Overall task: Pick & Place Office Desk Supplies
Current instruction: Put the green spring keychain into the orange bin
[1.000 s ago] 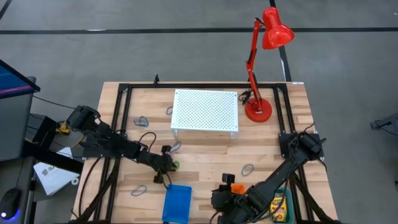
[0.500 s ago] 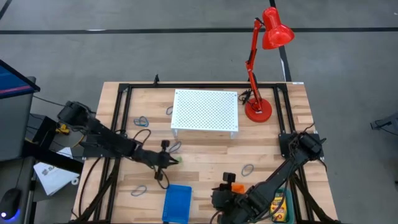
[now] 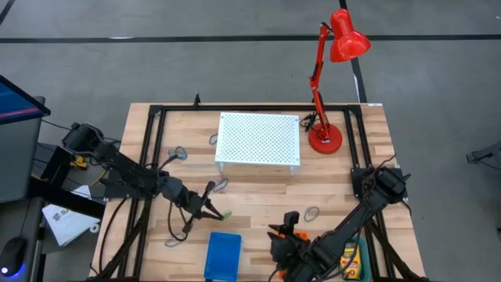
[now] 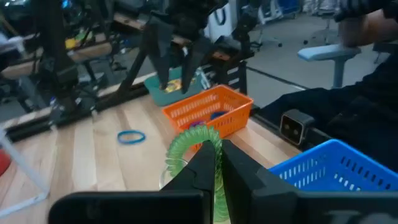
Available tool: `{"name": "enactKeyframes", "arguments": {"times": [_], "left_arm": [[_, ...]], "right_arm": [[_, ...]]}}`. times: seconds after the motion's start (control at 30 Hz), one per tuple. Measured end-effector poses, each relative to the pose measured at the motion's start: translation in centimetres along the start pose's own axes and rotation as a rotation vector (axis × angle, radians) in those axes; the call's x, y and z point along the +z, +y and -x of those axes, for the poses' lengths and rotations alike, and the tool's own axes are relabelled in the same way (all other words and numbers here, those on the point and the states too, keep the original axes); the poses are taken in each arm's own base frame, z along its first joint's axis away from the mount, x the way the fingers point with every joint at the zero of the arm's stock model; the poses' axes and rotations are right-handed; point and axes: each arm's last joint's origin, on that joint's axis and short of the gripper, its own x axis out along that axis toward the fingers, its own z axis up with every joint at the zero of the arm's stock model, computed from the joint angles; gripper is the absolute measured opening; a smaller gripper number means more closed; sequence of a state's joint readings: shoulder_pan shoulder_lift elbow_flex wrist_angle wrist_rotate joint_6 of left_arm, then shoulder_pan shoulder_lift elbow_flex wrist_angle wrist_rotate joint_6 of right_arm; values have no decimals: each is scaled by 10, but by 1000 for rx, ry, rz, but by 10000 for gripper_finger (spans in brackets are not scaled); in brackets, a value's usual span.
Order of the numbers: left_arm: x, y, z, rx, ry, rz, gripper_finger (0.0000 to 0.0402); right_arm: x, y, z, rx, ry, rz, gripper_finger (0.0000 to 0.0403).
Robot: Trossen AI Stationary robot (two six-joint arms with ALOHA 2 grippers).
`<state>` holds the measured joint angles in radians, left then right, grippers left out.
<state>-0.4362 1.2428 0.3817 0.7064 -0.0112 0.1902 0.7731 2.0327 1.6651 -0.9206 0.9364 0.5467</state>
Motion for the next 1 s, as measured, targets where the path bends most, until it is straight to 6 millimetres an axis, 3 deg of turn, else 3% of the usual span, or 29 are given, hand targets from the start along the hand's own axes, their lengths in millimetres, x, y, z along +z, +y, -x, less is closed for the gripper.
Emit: {"name": "enactKeyframes", "arguments": {"times": [0.2,0.63,1.0], "left_arm": [[-1,0,-13,5,-50,-28,4],[9,-6,-86,-150,-51,-56,4],[11,-6,-96,-164,-28,-72,4]], "right_arm": [[13,6,0,17,-105,-15,113],[32,0,-12,-6,-185,74,113],[38,2,-15,140,-187,32,113]]}}
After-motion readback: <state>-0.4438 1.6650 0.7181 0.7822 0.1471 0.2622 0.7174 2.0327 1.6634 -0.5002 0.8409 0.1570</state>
